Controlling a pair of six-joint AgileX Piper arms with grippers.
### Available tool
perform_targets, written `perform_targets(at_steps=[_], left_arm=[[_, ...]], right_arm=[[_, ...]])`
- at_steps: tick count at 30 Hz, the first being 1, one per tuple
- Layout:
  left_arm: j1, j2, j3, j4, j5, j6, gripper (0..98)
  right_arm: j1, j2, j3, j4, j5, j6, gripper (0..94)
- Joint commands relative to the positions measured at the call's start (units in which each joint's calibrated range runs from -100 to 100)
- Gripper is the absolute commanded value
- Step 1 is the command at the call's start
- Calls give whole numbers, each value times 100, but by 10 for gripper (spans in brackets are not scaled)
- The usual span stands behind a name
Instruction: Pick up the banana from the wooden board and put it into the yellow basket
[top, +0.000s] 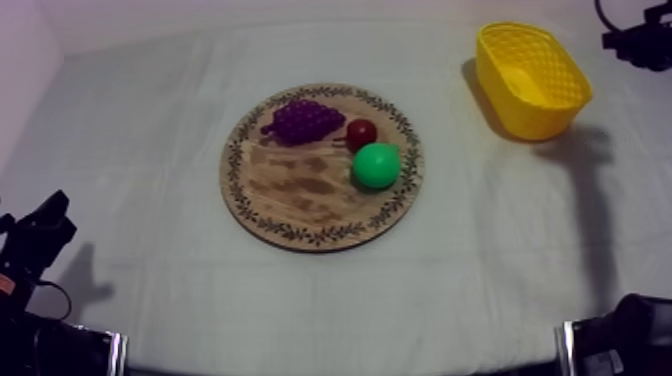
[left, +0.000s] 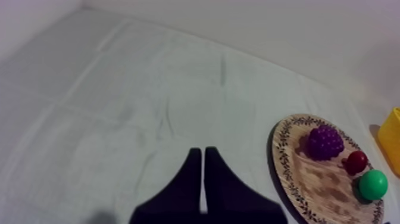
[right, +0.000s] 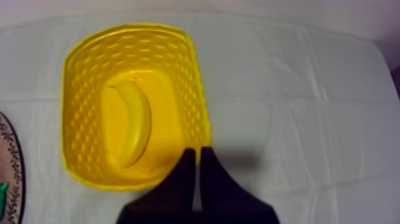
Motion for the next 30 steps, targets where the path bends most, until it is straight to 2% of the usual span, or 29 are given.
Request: perform_targets(at_steps=[1, 7, 13, 19, 30], left_arm=[[0, -3, 3, -1, 1, 0, 1], [0, -3, 3, -1, 1, -1, 1], [0, -3, 3, -1, 1, -1, 1], [0, -3, 3, -1, 1, -1, 1], [0, -3, 3, -1, 1, -1, 1]], right_arm=[[-5, -1334, 1420, -29, -378, -14, 7], [-227, -2820, 2740, -50, -385, -53, 7], [-414, -4090, 3594, -90, -14, -18, 7], [-308, -5442, 4319, -222, 438, 146, 7], [-372, -7404, 5207, -82, 1246, 50, 7]])
